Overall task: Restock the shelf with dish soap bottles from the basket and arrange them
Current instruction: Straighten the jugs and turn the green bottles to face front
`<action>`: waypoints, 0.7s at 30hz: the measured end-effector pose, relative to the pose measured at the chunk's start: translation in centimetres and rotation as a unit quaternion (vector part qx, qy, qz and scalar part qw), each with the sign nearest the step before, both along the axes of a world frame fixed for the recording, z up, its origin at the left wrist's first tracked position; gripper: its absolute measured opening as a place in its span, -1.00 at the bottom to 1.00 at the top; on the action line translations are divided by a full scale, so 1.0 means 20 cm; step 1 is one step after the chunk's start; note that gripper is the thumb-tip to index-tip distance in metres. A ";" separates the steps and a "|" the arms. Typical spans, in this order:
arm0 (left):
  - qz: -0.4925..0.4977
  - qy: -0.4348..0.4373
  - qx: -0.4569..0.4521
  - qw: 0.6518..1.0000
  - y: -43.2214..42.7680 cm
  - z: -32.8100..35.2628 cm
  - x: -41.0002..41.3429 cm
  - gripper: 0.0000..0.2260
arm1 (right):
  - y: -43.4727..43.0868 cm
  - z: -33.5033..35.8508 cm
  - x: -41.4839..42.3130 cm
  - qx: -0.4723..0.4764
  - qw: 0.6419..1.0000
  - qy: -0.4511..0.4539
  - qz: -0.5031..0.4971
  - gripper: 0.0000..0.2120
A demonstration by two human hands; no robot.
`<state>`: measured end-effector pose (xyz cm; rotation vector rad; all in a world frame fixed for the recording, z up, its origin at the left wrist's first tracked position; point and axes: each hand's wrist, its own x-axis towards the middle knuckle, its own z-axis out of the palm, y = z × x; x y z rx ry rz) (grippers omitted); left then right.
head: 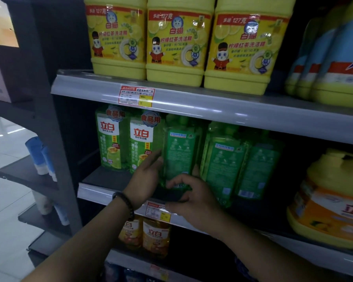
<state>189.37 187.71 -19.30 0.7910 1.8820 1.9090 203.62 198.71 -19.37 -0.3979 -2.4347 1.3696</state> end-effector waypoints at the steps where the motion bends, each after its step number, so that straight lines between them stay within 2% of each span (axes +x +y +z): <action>1: 0.001 0.002 -0.004 1.000 -0.03 0.00 0.00 -0.47 | -0.01 -0.01 0.01 0.015 1.000 -0.006 0.003 -0.65; 3: 0.002 0.015 -0.003 1.000 -0.07 0.00 0.02 -0.68 | -0.02 -0.03 0.04 0.057 0.998 -0.025 0.011 -0.61; 8: 0.036 0.048 -0.022 0.998 -0.20 -0.01 0.03 -0.62 | 0.00 0.00 0.11 0.107 0.990 -0.075 0.062 -0.41; 11: 0.030 -0.051 0.011 0.998 -0.22 0.00 -0.01 -0.70 | 0.02 0.04 0.12 0.185 0.975 -0.115 0.048 -0.29; 13: 0.029 -0.078 0.008 0.996 -0.21 0.02 -0.03 -0.69 | 0.01 0.04 0.13 0.239 0.963 -0.126 0.010 -0.26; 15: 0.026 -0.070 -0.008 0.997 -0.19 0.02 -0.06 -0.64 | -0.05 0.05 0.14 0.317 0.939 -0.128 -0.035 -0.26; 18: 0.003 -0.039 -0.026 0.999 -0.16 0.03 -0.05 -0.58 | -0.15 0.08 0.15 0.493 0.860 -0.129 -0.028 -0.13; 19: -0.011 -0.031 -0.025 0.999 -0.15 0.03 -0.04 -0.59 | -0.17 0.08 0.15 0.521 0.841 -0.147 -0.019 -0.10; 21: -0.030 -0.029 -0.020 0.999 -0.13 0.04 -0.02 -0.61 | -0.20 0.08 0.13 0.516 0.839 -0.173 -0.014 -0.10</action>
